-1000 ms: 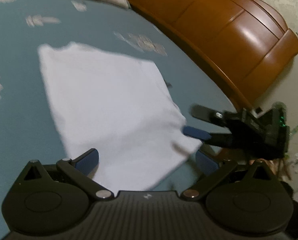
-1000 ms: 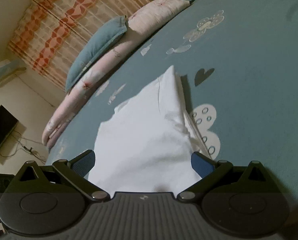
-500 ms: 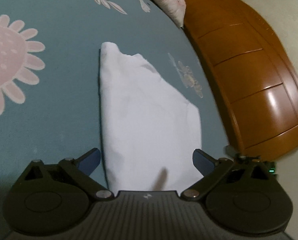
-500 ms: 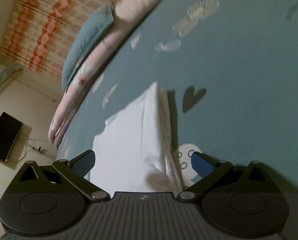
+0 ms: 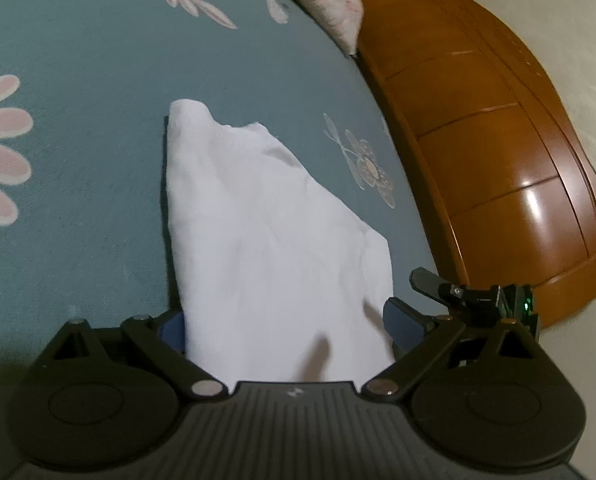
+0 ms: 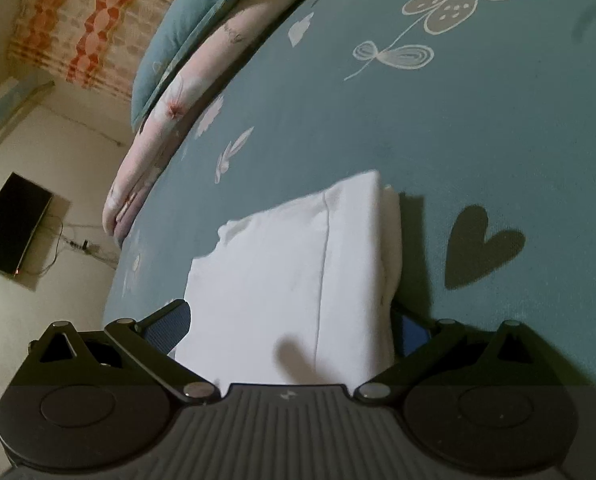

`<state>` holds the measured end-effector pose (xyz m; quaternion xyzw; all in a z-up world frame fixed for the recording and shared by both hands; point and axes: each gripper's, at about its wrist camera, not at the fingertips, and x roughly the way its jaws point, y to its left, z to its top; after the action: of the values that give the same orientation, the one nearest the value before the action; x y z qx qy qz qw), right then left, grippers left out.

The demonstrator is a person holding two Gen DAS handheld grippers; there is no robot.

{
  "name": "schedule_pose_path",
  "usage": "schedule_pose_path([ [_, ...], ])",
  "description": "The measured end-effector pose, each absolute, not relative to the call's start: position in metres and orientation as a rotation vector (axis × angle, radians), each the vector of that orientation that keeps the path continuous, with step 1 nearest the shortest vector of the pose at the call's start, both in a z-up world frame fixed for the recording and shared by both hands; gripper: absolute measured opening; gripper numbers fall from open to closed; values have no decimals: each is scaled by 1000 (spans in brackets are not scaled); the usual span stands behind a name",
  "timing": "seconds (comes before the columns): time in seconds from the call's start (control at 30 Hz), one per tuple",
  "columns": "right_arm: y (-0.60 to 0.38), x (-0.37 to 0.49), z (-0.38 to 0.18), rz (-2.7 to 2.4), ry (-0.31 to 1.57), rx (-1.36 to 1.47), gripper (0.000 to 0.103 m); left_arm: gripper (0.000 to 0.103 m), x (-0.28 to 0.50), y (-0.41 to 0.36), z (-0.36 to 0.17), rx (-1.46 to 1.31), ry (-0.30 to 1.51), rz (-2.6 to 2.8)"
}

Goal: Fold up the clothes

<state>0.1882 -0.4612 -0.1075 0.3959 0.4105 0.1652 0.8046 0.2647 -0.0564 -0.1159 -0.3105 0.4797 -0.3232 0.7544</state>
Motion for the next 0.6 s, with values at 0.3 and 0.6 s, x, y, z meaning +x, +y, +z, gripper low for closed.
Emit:
schedule_pose_path([
  [0.3,-457,136,-110,461,928,853,103,96,259,-58,-114,-667,1079,-745],
  [0.6,-449,183,-109,416,933,863,103,94,268,-70,-113,-615,1036,-766],
])
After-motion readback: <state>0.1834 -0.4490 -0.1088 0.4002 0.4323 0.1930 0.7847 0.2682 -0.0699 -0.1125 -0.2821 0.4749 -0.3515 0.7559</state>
